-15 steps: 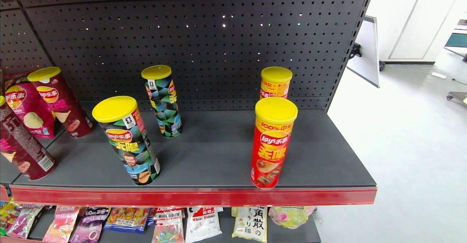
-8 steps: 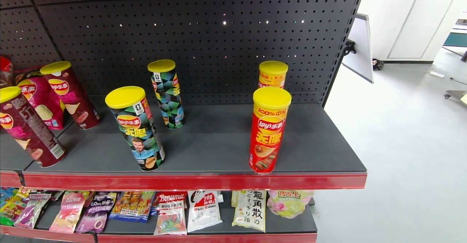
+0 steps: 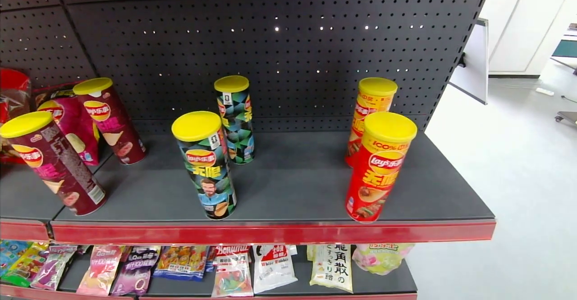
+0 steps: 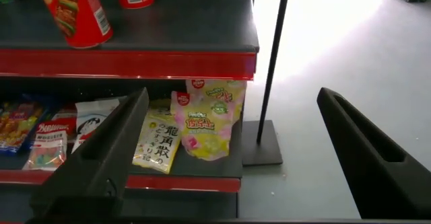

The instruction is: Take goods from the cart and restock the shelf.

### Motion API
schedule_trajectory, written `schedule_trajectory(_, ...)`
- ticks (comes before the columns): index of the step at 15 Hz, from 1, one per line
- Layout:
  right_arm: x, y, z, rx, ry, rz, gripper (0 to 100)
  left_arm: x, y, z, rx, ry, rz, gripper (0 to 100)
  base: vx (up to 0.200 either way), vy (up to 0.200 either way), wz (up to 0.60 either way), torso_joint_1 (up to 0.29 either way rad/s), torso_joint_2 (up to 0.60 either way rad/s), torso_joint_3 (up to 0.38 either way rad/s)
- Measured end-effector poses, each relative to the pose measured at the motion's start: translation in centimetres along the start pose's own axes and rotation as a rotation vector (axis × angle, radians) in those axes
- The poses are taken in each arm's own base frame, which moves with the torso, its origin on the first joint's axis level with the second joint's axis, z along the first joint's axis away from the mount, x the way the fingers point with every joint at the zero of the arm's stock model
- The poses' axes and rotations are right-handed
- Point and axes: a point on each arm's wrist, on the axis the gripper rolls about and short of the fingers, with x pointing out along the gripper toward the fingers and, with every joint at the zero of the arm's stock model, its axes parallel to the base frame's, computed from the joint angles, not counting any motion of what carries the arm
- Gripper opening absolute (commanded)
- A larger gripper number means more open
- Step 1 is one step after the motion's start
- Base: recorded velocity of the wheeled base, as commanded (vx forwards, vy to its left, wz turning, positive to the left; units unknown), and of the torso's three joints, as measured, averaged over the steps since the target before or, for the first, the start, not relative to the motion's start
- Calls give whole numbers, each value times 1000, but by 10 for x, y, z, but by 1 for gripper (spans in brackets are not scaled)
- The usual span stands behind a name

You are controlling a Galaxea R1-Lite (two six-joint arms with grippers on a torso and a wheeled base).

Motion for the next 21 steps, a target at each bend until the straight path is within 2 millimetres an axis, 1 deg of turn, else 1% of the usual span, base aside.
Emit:
schedule_trajectory(14,0,0,0,-6,0,-3,100,0,0,0,0,0,0,100,0,200,0,3,1,2)
schedule_trajectory(21,0,0,0,-7,0,-1,100,0,0,0,0,0,0,100,0,0,0,0,0,0)
